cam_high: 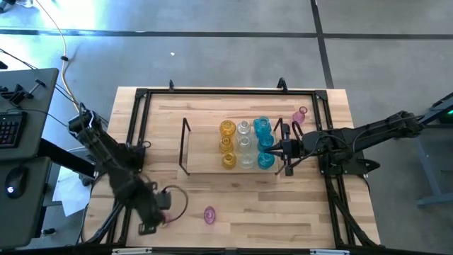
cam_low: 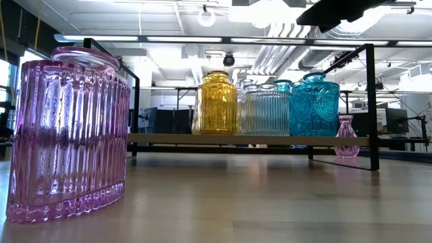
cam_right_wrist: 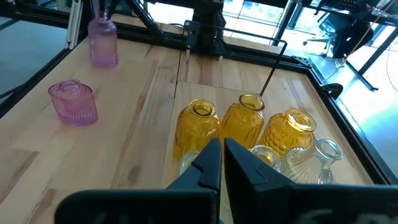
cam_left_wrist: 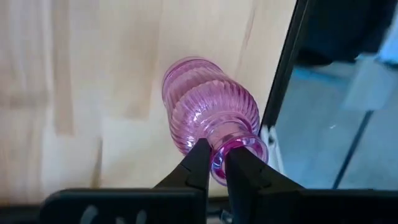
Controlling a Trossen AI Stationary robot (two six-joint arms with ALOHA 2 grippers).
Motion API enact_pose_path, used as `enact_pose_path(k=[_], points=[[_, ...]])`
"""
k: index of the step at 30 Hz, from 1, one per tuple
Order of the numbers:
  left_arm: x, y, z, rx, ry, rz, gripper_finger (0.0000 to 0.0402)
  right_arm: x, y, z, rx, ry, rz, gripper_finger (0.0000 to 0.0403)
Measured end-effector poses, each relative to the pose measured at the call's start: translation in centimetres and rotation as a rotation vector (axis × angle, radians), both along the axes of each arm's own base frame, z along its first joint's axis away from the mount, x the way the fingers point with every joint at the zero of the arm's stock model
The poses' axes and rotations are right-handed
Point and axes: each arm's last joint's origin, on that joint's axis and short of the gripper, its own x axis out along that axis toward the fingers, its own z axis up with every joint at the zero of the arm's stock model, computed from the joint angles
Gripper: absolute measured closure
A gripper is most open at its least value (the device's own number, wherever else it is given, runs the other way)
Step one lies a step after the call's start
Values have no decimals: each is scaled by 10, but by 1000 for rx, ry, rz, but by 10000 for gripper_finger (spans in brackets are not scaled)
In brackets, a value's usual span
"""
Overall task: Sort vases onto shelf
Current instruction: Put the bottom left purple vase on the shelf
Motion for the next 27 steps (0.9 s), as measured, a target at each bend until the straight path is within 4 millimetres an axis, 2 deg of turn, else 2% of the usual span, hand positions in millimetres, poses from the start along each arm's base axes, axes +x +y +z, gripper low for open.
enact_pose_path(k=[6, 11, 19, 27], points=[[27, 39, 18, -95, -58, -15, 385, 0, 0, 0, -1, 1, 1, 402], [54, 68, 50, -154, -185, -56, 385, 0, 0, -1, -4, 7, 2, 402], [78, 124, 104, -20, -267, -33, 385, 0, 0, -1, -5, 9, 6, 402], [109, 179, 130, 80, -249, -77, 384, 0, 0, -1, -10, 11, 7, 402]])
